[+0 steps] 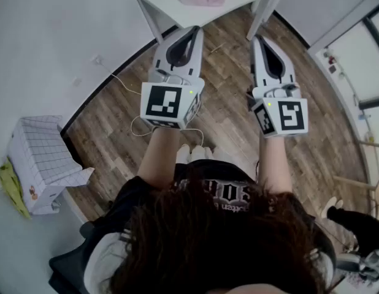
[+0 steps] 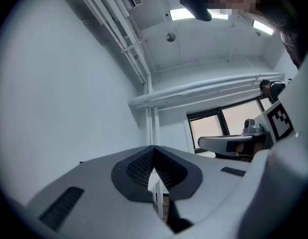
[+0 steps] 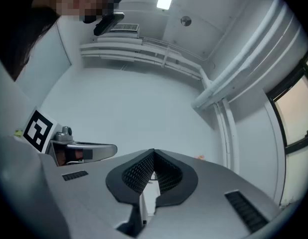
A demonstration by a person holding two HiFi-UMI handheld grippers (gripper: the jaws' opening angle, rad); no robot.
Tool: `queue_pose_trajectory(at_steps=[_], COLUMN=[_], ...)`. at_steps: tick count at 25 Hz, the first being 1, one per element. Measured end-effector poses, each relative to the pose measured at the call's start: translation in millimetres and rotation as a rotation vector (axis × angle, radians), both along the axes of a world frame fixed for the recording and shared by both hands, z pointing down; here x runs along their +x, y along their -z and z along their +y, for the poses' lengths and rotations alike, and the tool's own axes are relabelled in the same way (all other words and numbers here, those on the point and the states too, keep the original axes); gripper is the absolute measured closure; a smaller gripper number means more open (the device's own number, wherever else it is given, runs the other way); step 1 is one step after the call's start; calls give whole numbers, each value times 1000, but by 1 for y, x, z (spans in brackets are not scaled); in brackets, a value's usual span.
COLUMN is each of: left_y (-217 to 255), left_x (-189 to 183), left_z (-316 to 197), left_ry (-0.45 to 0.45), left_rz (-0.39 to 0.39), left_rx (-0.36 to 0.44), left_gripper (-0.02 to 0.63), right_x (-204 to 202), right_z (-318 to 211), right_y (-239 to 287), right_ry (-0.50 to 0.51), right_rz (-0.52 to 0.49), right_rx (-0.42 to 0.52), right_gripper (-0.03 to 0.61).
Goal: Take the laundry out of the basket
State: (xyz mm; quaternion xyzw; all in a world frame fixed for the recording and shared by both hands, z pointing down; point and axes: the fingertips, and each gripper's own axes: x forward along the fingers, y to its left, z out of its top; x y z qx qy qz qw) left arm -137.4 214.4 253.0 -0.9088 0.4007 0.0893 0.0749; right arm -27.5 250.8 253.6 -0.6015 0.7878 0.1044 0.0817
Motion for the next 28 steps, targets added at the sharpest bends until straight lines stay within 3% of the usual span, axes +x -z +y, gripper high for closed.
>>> queue_pose_trajectory(at_steps=[18, 28], left_y=[1, -3], left_x=[14, 36], left_z=[9, 19], left_ry=[1, 23], left_rz=[-5, -5], left_rx=[4, -2], left_gripper=[614, 614], right_x=[13, 50], right_z=[12, 20], right_y=[8, -2], right_ry=[55, 46], right_rz=[-44, -59], right_rx=[17, -6], right_gripper=[549, 549])
